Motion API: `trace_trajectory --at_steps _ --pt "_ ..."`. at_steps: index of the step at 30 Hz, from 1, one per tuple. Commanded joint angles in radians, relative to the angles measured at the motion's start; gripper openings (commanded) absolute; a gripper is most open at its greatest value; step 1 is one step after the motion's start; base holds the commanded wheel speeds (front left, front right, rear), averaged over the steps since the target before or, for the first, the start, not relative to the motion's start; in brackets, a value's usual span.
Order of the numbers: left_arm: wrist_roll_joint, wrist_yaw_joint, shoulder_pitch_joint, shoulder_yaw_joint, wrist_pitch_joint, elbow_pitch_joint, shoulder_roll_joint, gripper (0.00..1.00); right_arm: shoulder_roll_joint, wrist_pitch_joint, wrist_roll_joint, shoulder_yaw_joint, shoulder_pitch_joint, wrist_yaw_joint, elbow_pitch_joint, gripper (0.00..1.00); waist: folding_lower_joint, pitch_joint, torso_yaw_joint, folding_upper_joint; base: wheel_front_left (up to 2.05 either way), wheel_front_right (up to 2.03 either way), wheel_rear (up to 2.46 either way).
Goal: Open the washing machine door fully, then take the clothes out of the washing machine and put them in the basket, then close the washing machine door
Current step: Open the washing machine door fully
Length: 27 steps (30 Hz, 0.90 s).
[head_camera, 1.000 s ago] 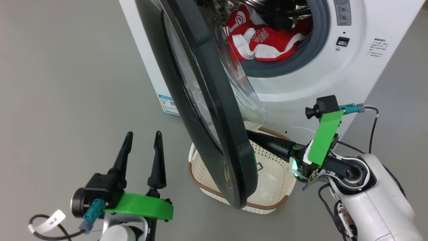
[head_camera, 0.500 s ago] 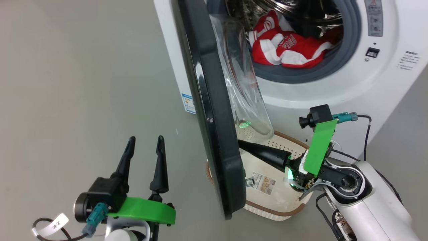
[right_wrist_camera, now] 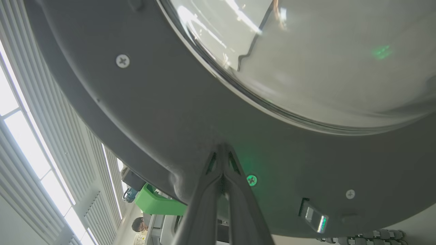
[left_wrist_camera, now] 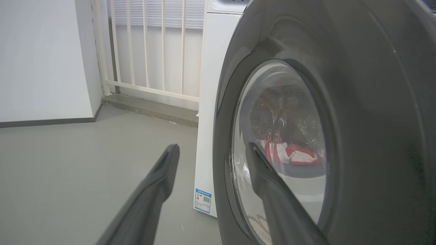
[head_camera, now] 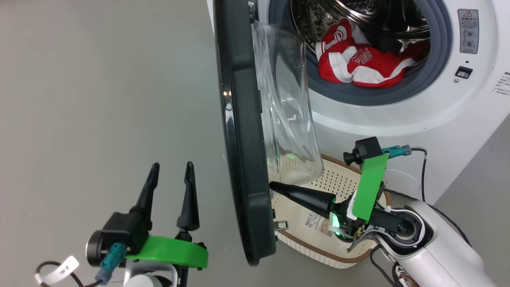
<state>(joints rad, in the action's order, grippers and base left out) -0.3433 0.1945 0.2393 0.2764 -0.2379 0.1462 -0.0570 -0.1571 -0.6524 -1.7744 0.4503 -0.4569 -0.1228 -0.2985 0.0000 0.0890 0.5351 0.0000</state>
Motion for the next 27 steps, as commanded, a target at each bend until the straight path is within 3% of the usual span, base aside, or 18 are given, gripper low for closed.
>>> trace_trajectory --at_steps 1,14,22,27 --pt "-0.007 0.009 -0.001 -0.030 0.000 -0.031 -0.022 1.00 -0.001 0.020 -0.036 0.043 -0.034 -0.008 0.038 0.00 0.0000 0.000 0.000 0.0000 0.00 0.00 0.00" --pt "-0.016 0.013 -0.001 -0.022 -0.001 -0.037 -0.023 1.00 -0.150 0.197 -0.243 0.282 -0.115 -0.008 0.121 0.00 0.0000 0.008 0.001 0.0000 0.00 0.00 0.00" --pt "-0.020 0.015 0.001 -0.019 -0.002 -0.037 -0.026 1.00 -0.285 0.357 -0.400 0.474 -0.210 -0.008 0.232 0.00 0.0000 0.011 0.003 0.0000 0.00 0.00 0.00" --pt "-0.024 0.015 0.002 -0.017 -0.003 -0.034 -0.028 1.00 -0.374 0.472 -0.437 0.600 -0.278 -0.008 0.292 0.00 0.0000 0.008 0.002 0.0000 0.00 0.00 0.00"
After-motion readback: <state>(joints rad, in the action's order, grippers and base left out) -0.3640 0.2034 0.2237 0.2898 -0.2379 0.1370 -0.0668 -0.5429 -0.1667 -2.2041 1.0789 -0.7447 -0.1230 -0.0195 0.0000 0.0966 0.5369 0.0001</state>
